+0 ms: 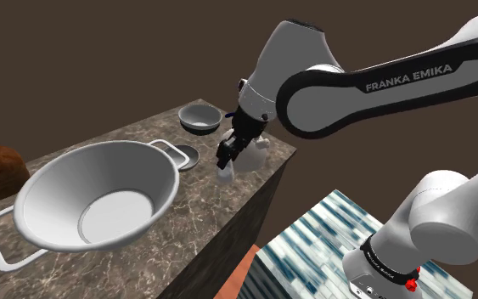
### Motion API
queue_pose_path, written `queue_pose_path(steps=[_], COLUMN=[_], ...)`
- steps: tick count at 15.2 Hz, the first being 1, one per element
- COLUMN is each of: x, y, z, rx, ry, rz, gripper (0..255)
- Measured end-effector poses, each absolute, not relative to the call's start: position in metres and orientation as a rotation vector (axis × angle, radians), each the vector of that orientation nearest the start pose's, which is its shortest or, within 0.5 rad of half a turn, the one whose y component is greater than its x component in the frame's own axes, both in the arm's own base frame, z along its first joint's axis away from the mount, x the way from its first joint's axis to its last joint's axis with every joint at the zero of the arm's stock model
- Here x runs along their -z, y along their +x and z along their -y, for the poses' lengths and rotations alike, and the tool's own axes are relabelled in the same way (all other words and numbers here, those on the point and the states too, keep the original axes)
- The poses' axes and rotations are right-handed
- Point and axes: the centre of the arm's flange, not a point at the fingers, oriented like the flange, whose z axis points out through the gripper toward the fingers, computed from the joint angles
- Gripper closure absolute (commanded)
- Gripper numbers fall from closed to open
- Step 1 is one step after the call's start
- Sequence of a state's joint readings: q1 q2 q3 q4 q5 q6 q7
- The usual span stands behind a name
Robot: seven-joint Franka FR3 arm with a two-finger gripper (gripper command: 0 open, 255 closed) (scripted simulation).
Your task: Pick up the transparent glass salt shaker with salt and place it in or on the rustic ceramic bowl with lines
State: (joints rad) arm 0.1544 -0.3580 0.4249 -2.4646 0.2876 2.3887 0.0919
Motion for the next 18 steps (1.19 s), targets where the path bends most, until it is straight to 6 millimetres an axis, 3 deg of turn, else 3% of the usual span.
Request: queue_pose_path(steps=[3,5,18], x=[-0.453,-0.455,-0.468], y=[0.379,0.394,0.561], z=[-0.257,-0.259,-0.287], rx=[0.334,0.334,0.333], ry=[-2.933,-2.933,-2.932], rz=[0.439,0.44,0.439], gripper=[255,255,255])
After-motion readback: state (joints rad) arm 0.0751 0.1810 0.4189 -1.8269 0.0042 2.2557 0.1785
